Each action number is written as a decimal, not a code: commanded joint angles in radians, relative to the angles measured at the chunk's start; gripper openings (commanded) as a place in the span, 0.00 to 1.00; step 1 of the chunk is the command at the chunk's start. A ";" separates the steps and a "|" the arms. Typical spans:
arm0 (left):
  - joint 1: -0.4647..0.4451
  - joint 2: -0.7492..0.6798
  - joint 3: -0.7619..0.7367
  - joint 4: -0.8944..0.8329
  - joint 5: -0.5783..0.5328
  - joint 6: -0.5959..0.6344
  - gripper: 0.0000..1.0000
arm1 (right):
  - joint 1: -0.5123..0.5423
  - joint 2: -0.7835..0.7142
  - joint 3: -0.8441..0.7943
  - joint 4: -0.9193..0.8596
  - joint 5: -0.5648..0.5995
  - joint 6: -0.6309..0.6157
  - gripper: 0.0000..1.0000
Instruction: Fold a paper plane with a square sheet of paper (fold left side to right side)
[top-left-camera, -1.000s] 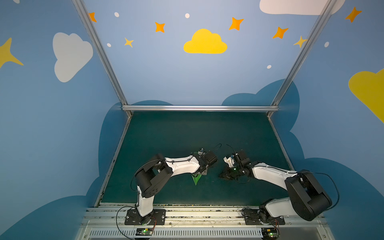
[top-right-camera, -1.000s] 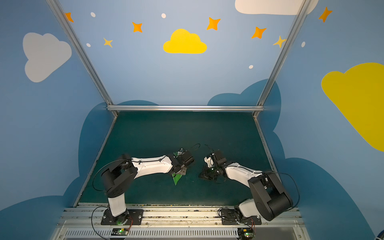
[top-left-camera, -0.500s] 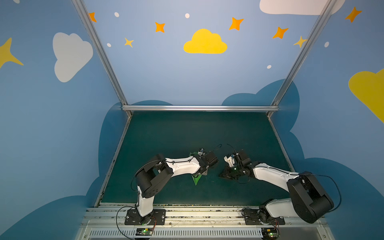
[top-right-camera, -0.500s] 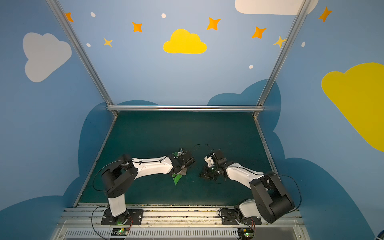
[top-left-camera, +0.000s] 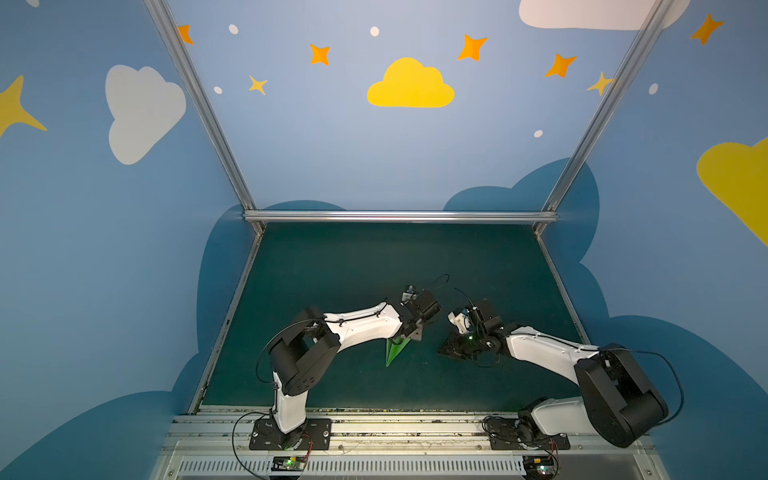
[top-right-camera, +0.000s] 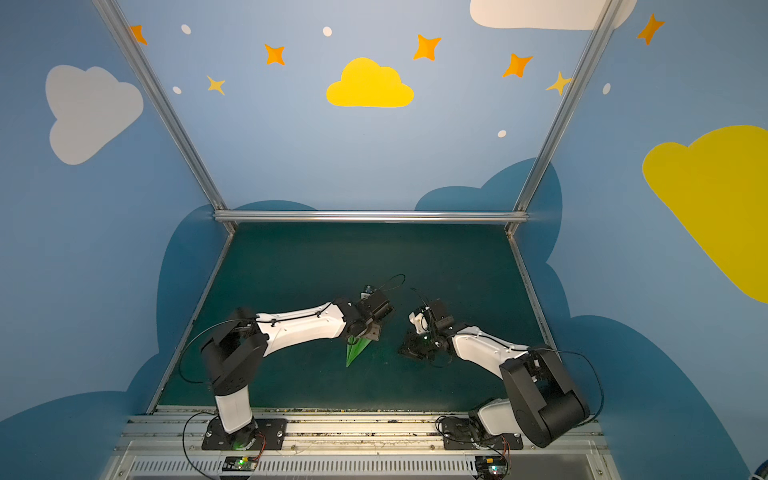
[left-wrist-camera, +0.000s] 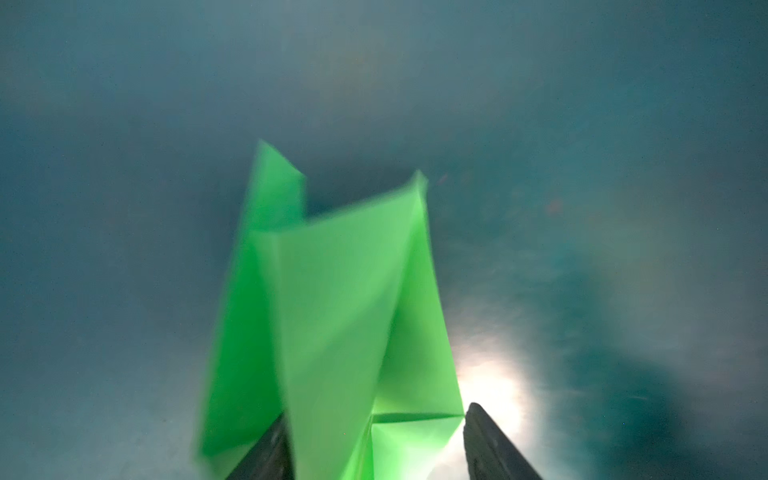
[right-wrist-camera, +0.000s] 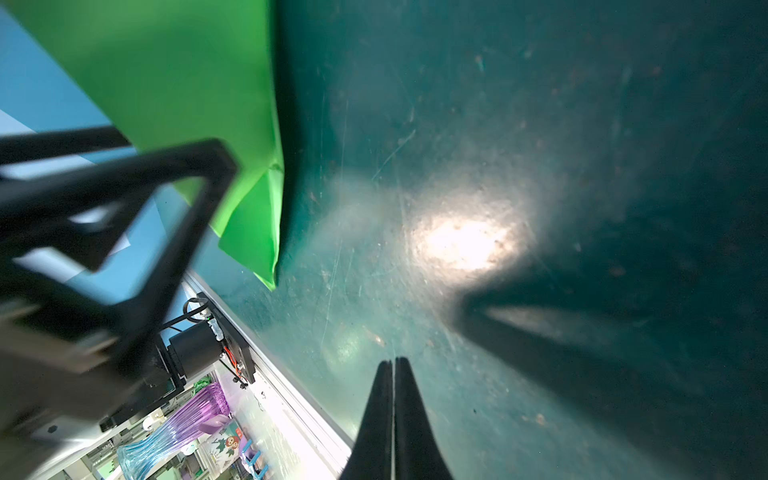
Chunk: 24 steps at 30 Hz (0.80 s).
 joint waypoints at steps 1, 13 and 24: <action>0.010 -0.055 0.047 -0.059 0.009 0.041 0.65 | 0.002 -0.019 0.023 -0.021 0.008 -0.001 0.00; 0.056 -0.201 0.090 -0.094 -0.019 0.067 0.66 | -0.002 -0.030 0.022 -0.032 0.014 -0.001 0.01; 0.130 -0.392 0.020 -0.142 -0.285 0.060 1.00 | -0.055 -0.133 0.057 -0.177 0.077 -0.077 0.51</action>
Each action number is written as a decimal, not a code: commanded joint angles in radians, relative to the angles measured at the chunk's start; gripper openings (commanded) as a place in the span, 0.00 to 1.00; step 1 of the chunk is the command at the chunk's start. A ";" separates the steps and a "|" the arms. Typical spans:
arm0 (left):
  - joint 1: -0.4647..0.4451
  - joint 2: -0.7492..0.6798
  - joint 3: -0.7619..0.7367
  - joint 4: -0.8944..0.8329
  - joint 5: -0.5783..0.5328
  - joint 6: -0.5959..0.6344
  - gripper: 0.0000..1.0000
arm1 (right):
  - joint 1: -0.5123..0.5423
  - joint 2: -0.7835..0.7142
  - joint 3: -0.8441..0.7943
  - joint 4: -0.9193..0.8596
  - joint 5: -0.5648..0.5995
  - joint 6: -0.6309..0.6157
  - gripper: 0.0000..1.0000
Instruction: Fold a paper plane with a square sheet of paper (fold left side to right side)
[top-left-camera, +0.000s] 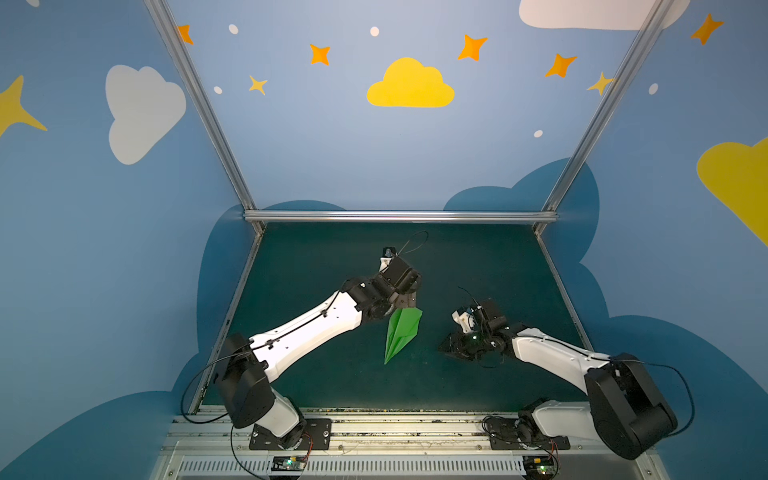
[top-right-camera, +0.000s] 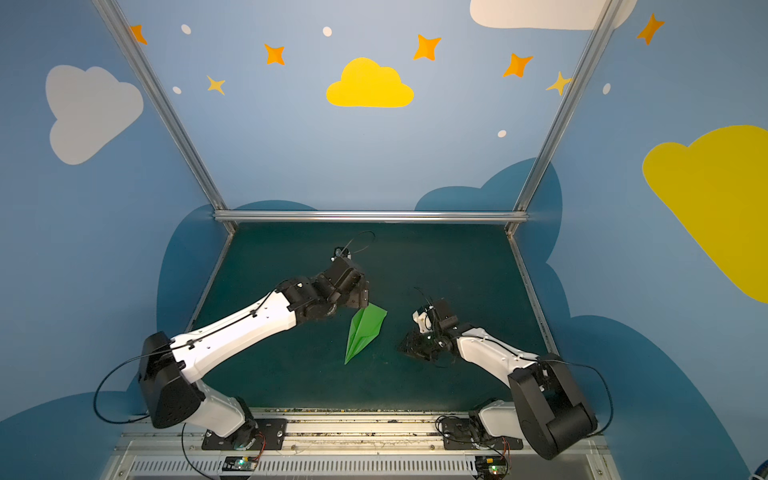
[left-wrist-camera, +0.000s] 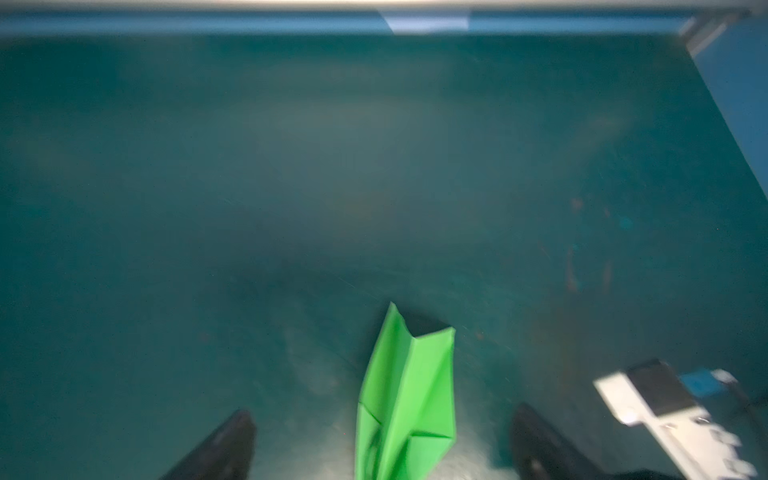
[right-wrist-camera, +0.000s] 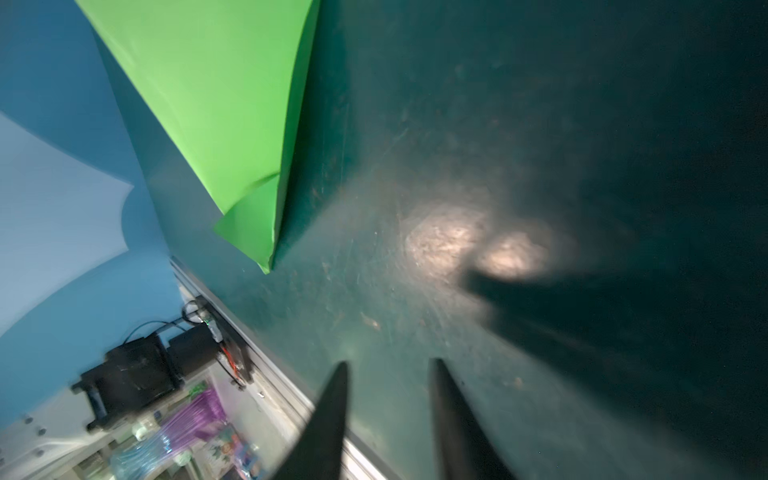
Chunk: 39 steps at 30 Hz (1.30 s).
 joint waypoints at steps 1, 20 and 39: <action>0.035 -0.064 -0.052 -0.042 -0.167 0.000 1.00 | -0.023 -0.061 0.057 -0.112 0.072 -0.053 0.57; 0.412 -0.497 -0.631 0.591 -0.266 0.303 1.00 | -0.111 -0.478 0.017 0.208 1.138 -0.262 0.97; 0.763 -0.255 -0.804 0.974 0.139 0.255 1.00 | -0.344 0.058 -0.103 0.712 1.027 -0.543 0.97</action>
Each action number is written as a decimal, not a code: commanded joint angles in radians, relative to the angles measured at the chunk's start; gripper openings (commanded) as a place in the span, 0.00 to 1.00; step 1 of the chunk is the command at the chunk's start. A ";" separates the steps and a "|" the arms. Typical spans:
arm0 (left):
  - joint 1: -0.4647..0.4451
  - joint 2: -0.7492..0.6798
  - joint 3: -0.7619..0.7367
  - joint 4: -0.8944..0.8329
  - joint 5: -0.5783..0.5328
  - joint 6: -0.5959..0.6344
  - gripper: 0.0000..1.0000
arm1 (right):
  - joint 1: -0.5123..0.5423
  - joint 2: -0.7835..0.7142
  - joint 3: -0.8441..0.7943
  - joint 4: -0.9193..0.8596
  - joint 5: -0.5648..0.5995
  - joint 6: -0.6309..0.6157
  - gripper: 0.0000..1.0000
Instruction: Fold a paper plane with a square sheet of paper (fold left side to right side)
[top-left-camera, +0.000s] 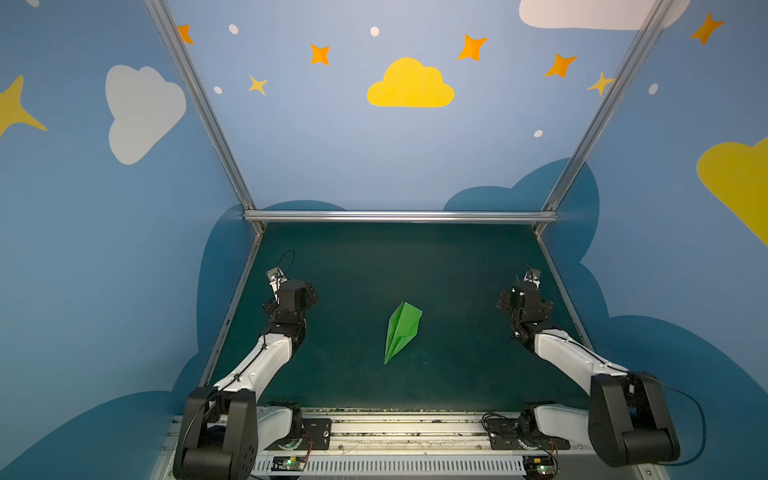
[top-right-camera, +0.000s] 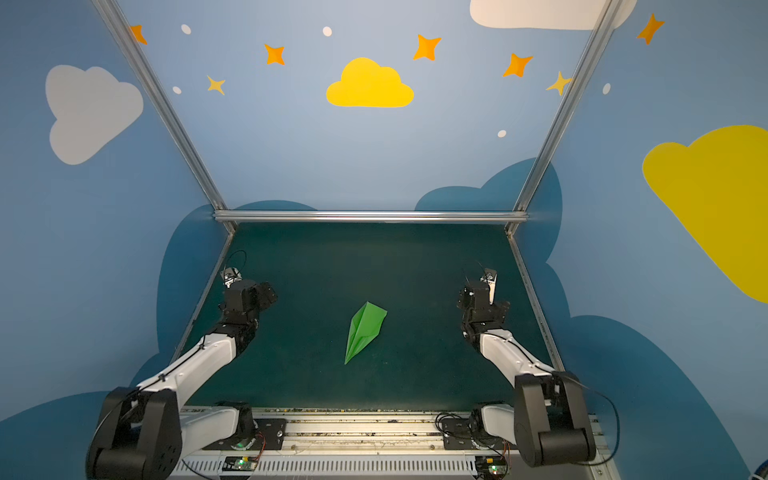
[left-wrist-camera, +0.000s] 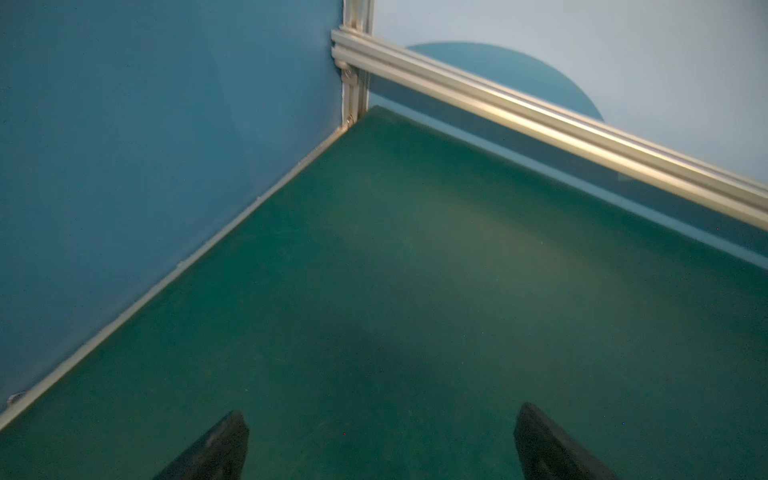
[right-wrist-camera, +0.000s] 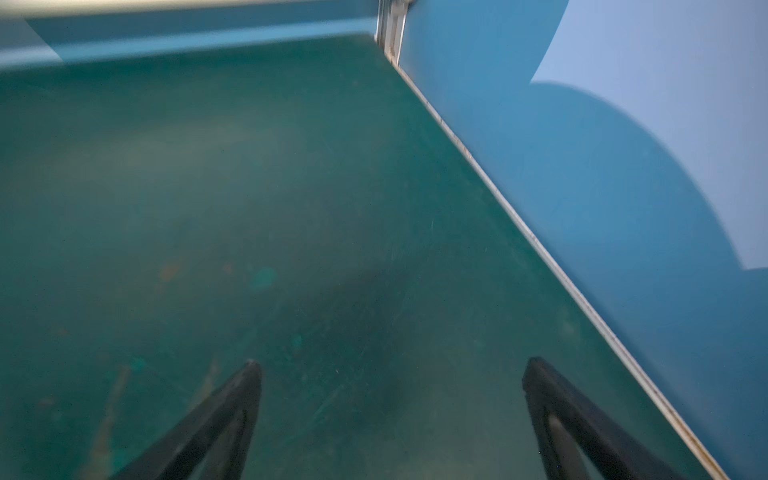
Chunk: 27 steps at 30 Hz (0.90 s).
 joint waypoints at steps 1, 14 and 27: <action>0.003 0.043 0.016 0.134 0.113 0.085 1.00 | -0.012 0.064 -0.005 0.144 -0.082 -0.062 0.97; 0.037 0.175 -0.070 0.352 0.201 0.263 1.00 | -0.059 0.209 -0.150 0.649 -0.353 -0.155 0.97; 0.082 0.302 -0.082 0.462 0.311 0.250 0.99 | -0.107 0.211 -0.092 0.539 -0.505 -0.155 0.97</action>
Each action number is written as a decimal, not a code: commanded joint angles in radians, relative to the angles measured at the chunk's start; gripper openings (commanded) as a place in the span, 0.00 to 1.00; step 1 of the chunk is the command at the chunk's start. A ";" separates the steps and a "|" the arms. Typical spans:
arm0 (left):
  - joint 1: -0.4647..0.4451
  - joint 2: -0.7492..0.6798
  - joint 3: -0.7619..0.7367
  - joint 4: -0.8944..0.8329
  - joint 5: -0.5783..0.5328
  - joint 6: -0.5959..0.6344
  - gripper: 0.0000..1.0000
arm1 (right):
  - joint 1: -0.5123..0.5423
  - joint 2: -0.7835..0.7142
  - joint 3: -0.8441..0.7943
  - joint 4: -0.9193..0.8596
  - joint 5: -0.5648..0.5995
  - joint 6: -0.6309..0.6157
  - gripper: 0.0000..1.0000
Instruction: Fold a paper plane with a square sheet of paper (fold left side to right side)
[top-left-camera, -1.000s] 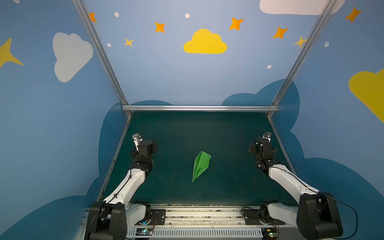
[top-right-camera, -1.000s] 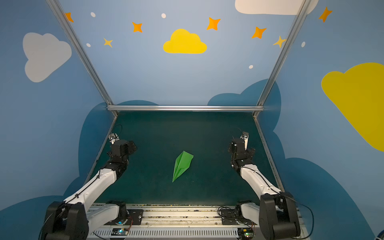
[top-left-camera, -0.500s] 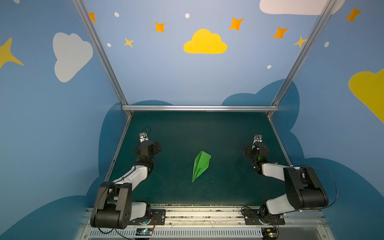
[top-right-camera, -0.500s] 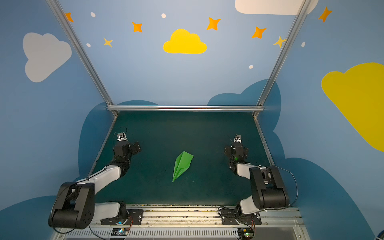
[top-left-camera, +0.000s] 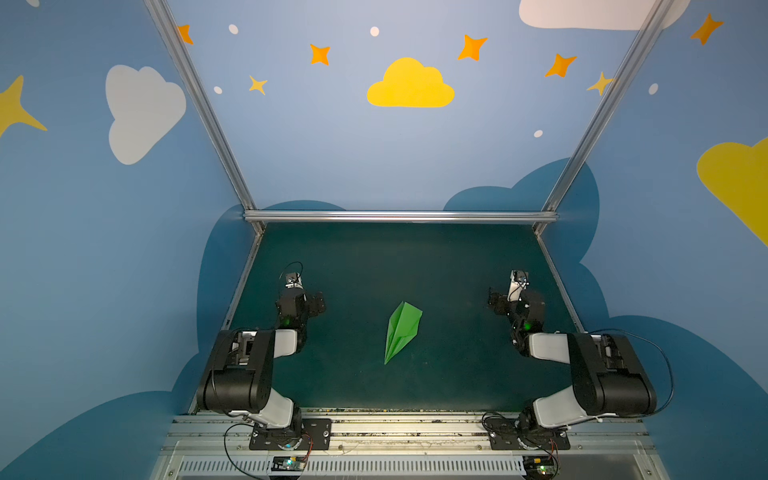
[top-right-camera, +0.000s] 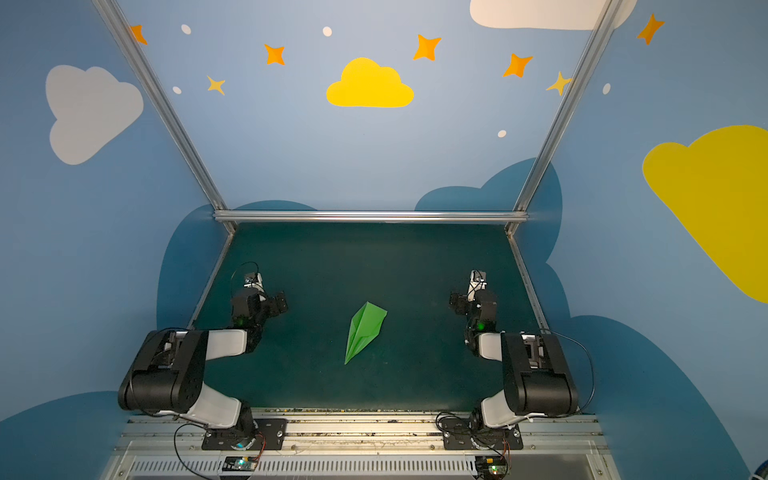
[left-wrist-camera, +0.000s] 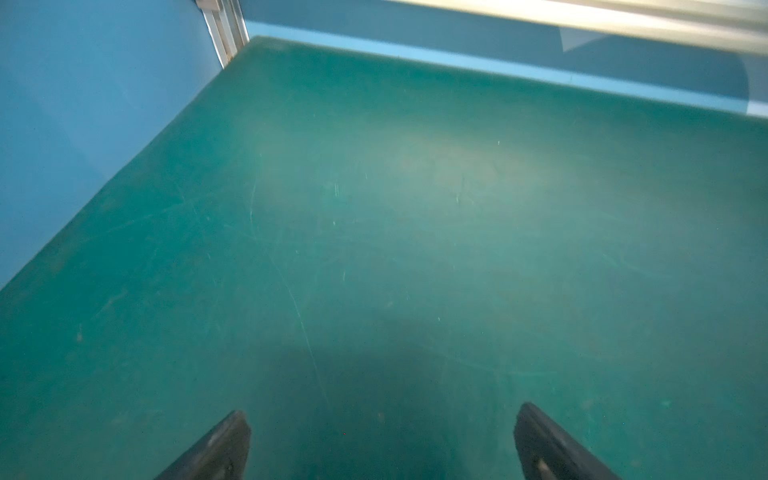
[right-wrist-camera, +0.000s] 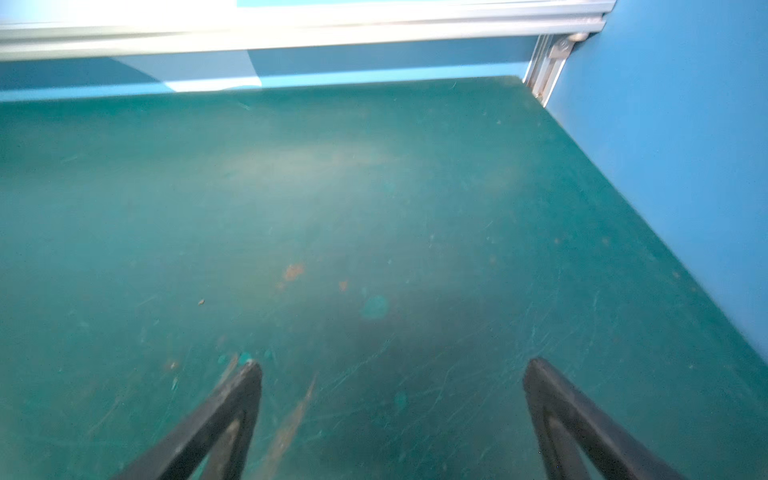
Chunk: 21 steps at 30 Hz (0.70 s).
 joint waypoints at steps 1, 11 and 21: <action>0.002 -0.002 0.016 0.025 0.033 -0.001 0.99 | 0.001 0.009 0.010 -0.009 -0.033 -0.002 0.97; 0.000 -0.015 0.003 0.035 0.035 0.006 0.99 | 0.015 -0.001 -0.003 0.001 0.055 0.012 0.97; -0.001 -0.017 0.003 0.033 0.036 0.005 0.99 | 0.014 0.001 -0.001 0.000 0.056 0.013 0.97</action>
